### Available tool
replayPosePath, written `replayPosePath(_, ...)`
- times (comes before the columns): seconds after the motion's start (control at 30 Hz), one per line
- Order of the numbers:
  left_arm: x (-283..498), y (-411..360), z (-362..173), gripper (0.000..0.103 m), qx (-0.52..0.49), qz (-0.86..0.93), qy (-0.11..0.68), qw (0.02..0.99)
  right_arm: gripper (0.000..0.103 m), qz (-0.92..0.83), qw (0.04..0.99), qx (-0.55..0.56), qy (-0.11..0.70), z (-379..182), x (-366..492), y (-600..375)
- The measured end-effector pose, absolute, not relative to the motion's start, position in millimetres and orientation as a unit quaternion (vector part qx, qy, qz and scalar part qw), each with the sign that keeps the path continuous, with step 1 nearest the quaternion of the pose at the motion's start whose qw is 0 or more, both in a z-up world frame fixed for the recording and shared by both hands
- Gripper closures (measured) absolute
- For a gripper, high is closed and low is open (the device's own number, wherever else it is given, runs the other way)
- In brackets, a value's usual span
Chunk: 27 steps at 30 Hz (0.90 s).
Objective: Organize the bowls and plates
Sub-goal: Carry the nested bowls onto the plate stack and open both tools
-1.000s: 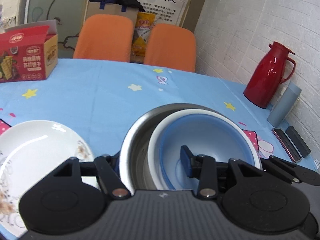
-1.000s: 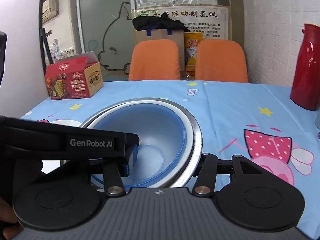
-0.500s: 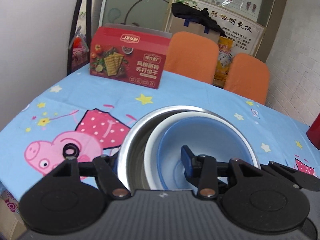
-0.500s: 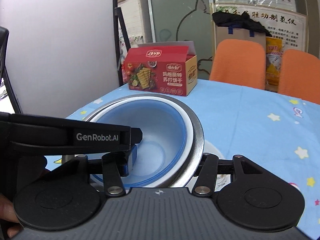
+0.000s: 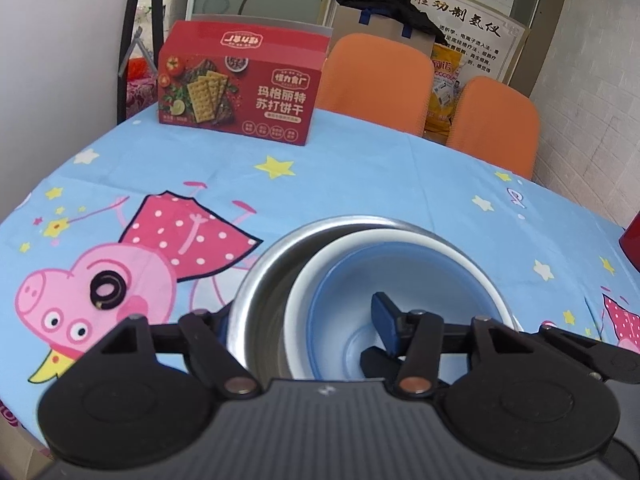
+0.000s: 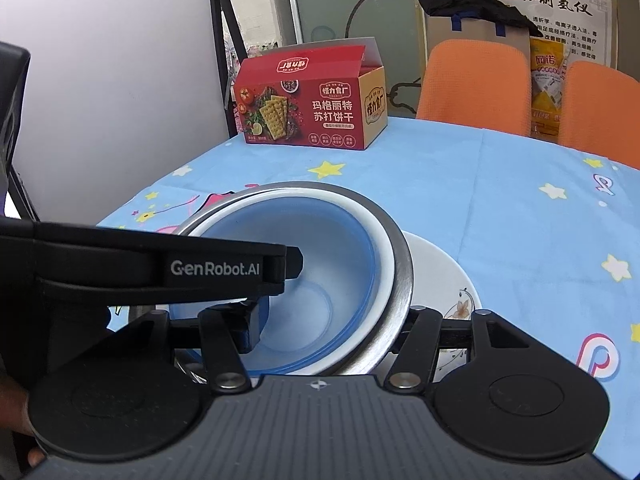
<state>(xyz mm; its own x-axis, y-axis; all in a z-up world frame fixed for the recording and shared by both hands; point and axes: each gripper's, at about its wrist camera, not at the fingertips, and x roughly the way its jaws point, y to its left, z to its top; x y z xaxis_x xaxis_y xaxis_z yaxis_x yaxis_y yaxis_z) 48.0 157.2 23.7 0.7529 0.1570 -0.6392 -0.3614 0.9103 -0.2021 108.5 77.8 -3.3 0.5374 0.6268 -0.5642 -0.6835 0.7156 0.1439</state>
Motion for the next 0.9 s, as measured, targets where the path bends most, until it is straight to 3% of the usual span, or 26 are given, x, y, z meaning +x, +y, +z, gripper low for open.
replayPosePath(0.37, 52, 149, 44, 0.049, -0.159, 0.125, 0.299, 0.933, 0.000, 0.370, 0.888, -0.047, 0.269, 13, 107, 69)
replayPosePath(0.77, 65, 139, 21, 0.040, -0.167, 0.103, 0.331, 0.923, 0.000, 0.365, 0.879, -0.054, 0.302, -4, 120, 62)
replayPosePath(0.9, 56, 147, 31, 0.035, -0.172, 0.105, 0.307, 0.930, 0.000, 0.346, 0.896, -0.069, 0.270, 4, 114, 60)
